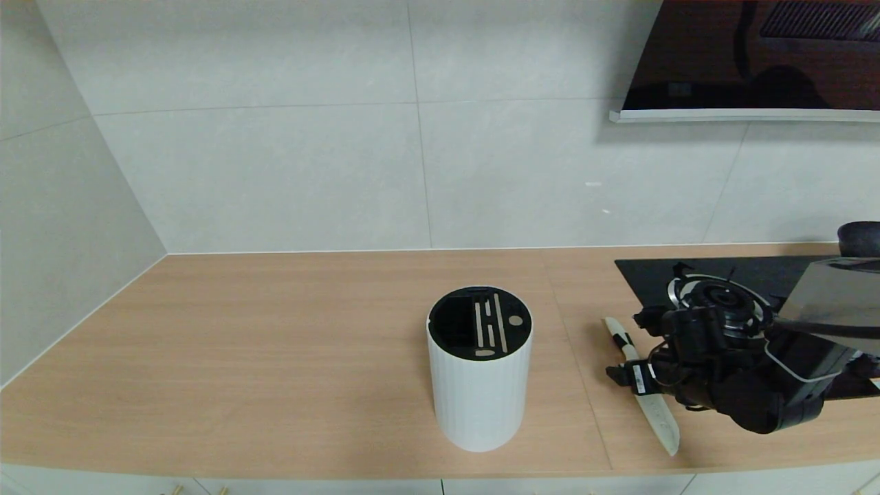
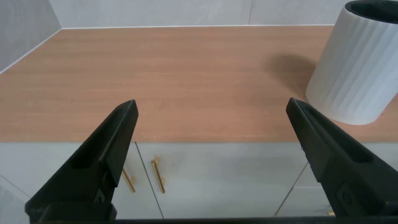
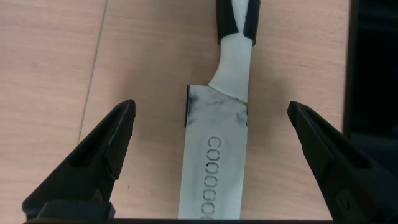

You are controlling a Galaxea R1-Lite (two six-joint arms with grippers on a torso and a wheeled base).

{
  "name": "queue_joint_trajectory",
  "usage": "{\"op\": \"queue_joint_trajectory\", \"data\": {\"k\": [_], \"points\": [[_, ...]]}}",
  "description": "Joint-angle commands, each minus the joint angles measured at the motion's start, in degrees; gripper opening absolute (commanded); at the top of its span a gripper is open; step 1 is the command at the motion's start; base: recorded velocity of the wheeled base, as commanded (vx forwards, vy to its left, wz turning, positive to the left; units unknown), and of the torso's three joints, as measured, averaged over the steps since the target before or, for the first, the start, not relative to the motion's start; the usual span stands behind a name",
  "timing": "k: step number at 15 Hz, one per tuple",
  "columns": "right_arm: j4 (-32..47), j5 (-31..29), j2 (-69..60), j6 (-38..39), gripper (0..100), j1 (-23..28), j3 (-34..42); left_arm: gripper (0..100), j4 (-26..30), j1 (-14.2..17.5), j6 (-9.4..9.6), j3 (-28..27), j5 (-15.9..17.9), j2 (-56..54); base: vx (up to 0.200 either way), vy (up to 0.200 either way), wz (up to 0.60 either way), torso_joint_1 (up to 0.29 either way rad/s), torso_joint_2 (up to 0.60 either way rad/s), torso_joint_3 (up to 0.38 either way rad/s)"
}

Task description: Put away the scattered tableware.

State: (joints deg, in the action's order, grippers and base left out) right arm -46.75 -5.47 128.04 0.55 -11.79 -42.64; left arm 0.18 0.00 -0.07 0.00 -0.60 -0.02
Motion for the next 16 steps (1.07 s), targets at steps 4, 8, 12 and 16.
{"op": "queue_joint_trajectory", "data": {"k": [4, 8, 12, 16], "points": [[-0.01, -1.03, 2.04, 0.07, 100, 0.27, -1.21, 100, -0.01, 0.00, -0.01, 0.00, -0.02, 0.02, 0.000, 0.000, 0.00, 0.000, 0.00, 0.000], [-0.01, -1.03, 2.39, 0.15, 100, 0.36, -1.39, 100, -0.01, 0.00, -0.01, 0.00, -0.02, 0.02, 0.000, 0.000, 0.00, 0.000, 0.00, 0.000], [-0.01, -1.03, 2.92, 0.15, 0, 0.36, -1.48, 100, -0.01, 0.00, -0.01, 0.00, -0.02, 0.02, 0.000, 0.000, 0.00, 0.000, 0.00, 0.000], [-0.09, -1.03, 2.74, 0.24, 0, 0.36, -1.48, 100, -0.01, 0.00, -0.01, 0.00, -0.11, 0.02, 0.000, 0.000, 0.00, 0.000, 0.00, 0.000]]}}
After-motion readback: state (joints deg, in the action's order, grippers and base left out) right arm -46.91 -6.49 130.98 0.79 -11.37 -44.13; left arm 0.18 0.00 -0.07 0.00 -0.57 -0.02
